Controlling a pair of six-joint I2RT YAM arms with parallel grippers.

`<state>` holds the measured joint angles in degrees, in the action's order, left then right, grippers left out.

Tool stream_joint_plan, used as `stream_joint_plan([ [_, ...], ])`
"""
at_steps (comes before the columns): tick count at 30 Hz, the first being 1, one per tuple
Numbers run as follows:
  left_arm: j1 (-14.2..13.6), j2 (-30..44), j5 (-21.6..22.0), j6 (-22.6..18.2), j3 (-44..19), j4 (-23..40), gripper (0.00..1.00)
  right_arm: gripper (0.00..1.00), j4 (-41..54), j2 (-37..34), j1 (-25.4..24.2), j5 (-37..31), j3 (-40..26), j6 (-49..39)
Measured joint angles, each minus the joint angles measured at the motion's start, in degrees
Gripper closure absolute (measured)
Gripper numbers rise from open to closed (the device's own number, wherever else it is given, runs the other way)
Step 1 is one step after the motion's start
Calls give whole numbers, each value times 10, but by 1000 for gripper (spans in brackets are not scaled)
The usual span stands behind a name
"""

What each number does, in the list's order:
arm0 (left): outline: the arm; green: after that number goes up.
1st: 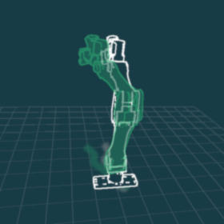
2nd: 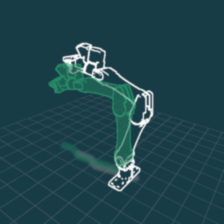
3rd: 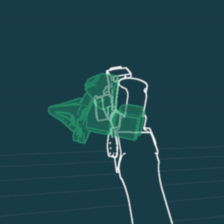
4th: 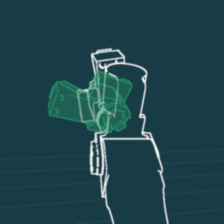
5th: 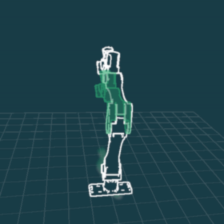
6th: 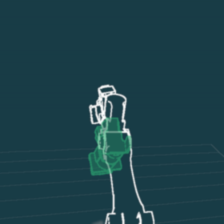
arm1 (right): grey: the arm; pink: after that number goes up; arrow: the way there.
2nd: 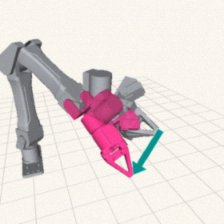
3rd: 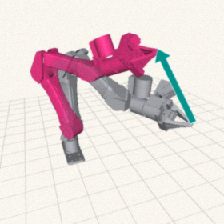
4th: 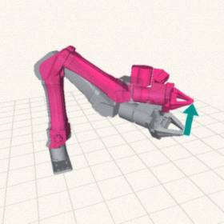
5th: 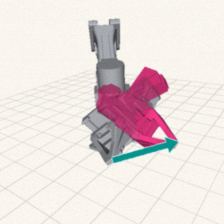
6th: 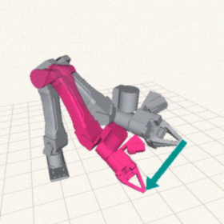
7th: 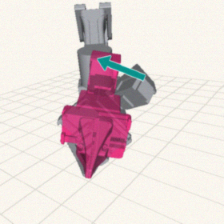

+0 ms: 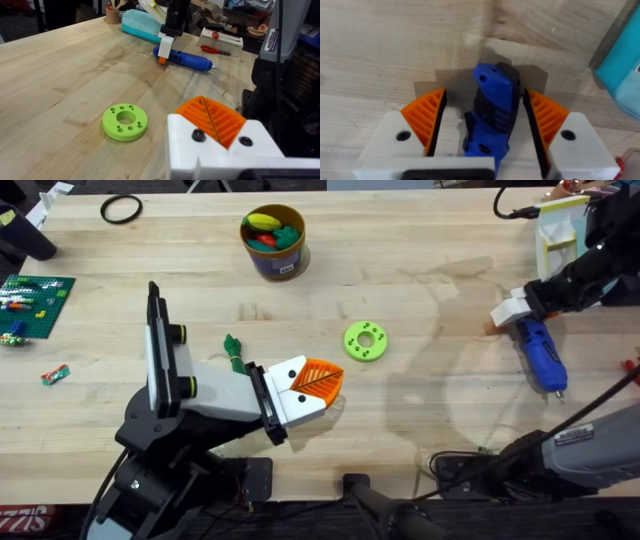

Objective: Pick up the gripper from the table and insert it into the empty holder that is missing its gripper. Then pick up a screw, insert it into the mounting hole, and use the screwdriver to tighten it. Finally, clean up the table by picking up the vegetable and placing it into the bucket.

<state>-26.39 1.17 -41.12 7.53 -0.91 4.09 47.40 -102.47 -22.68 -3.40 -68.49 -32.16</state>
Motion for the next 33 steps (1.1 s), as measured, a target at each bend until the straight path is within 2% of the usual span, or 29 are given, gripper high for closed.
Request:
stream_joint_plan([
  [14,0,0,0,1,0,2,980,72,62,-1,-9,0,0,14],
  [24,0,0,0,2,0,2,980,72,3,24,-30,8,47,21],
  [31,0,0,2,2,0,2,980,73,-3,26,-29,9,50,21],
  [33,0,0,3,2,0,2,980,128,-3,27,-29,9,50,20],
])
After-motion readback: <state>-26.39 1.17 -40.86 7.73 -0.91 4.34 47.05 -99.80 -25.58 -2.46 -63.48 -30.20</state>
